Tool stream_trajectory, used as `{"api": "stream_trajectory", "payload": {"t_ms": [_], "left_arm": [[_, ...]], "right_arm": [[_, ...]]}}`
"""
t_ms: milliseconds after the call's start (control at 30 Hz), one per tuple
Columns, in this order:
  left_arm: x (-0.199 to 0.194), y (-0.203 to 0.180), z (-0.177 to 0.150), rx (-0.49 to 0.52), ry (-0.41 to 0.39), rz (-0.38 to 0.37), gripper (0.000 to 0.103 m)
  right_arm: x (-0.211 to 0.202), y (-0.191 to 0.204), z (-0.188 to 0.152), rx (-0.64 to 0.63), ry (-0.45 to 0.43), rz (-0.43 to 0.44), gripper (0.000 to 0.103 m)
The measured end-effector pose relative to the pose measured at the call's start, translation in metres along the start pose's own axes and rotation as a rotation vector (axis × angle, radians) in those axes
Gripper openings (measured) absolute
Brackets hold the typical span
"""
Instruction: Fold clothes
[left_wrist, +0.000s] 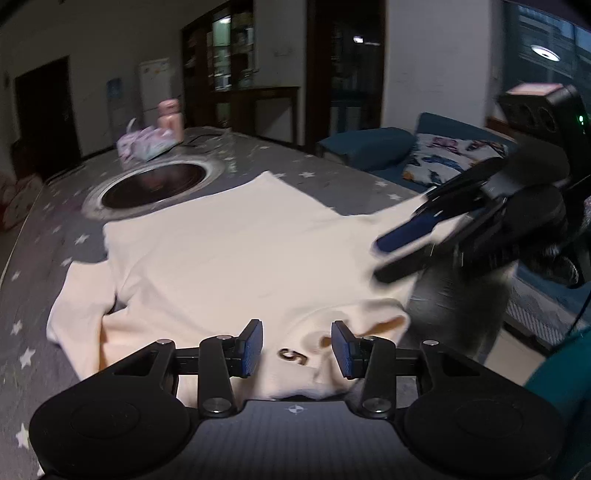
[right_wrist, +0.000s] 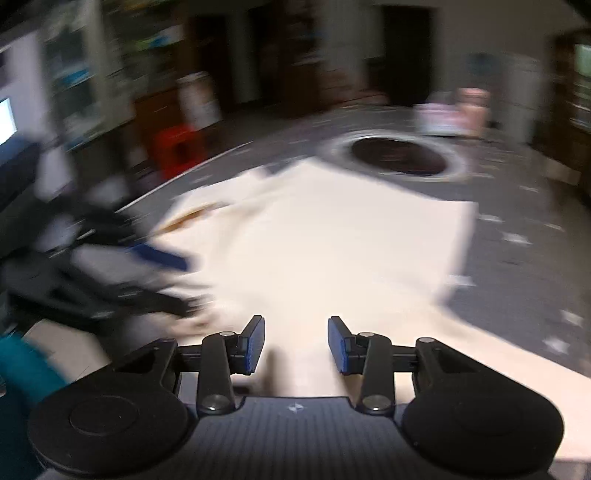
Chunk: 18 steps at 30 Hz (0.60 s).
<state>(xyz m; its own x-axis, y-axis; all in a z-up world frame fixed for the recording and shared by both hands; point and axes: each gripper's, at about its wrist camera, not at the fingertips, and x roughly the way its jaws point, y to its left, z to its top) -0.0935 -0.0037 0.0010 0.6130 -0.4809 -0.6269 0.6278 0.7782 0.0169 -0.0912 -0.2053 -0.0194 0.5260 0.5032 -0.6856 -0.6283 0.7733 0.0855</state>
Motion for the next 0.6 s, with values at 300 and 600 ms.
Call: {"api": "stream_trajectory", "payload": {"t_ms": [300,600], "left_arm": [[0.012,-0.004,-0.009,0.023,0.039,0.005,0.009],[-0.003,0.001,-0.001,0.018,0.025,-0.051,0.010]], "right_arm": [[0.033,0.032,-0.005,-0.138,0.076,-0.015,0.018],[0.025,0.028,-0.012,-0.135,0.102,0.037,0.011]]}}
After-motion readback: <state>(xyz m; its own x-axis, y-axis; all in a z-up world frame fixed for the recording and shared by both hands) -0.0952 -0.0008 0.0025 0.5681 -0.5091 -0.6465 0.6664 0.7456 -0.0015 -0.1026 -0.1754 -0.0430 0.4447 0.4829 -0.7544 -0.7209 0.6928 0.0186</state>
